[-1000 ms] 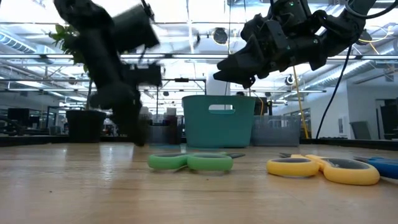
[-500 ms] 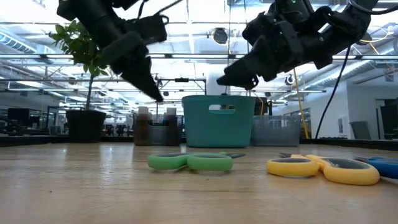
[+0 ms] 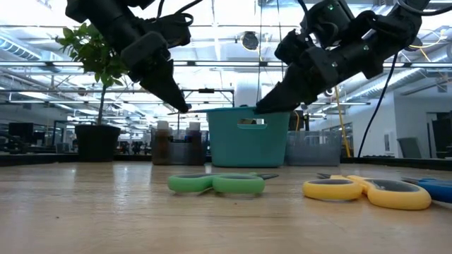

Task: Pick & Place Paint Supplies
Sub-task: Put the blue paint brush into the blue bin

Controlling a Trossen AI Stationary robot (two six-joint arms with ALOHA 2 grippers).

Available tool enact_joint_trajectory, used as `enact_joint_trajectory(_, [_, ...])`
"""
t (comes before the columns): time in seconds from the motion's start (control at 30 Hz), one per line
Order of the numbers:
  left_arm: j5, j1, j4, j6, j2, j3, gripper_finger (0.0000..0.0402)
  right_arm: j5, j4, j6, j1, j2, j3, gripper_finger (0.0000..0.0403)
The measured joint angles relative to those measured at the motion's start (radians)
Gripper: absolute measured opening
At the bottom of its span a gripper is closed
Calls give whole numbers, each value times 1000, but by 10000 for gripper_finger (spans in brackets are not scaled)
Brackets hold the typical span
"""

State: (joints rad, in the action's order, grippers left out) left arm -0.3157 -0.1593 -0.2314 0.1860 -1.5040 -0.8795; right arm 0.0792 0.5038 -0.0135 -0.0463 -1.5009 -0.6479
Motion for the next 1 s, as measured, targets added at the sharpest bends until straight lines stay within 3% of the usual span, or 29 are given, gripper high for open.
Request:
enact_joint_trajectory(0.4, [0,0,1,0,0,0,0,1,6,-1,0,0,0,137])
enact_joint_trajectory(0.87, [0,0,0,1,0,0,0,4,2,17,0,0,0,15])
enact_joint_trajectory(1.0, [-2,1,1,-1,0,0,0,5,-10,37,0,0,0,6])
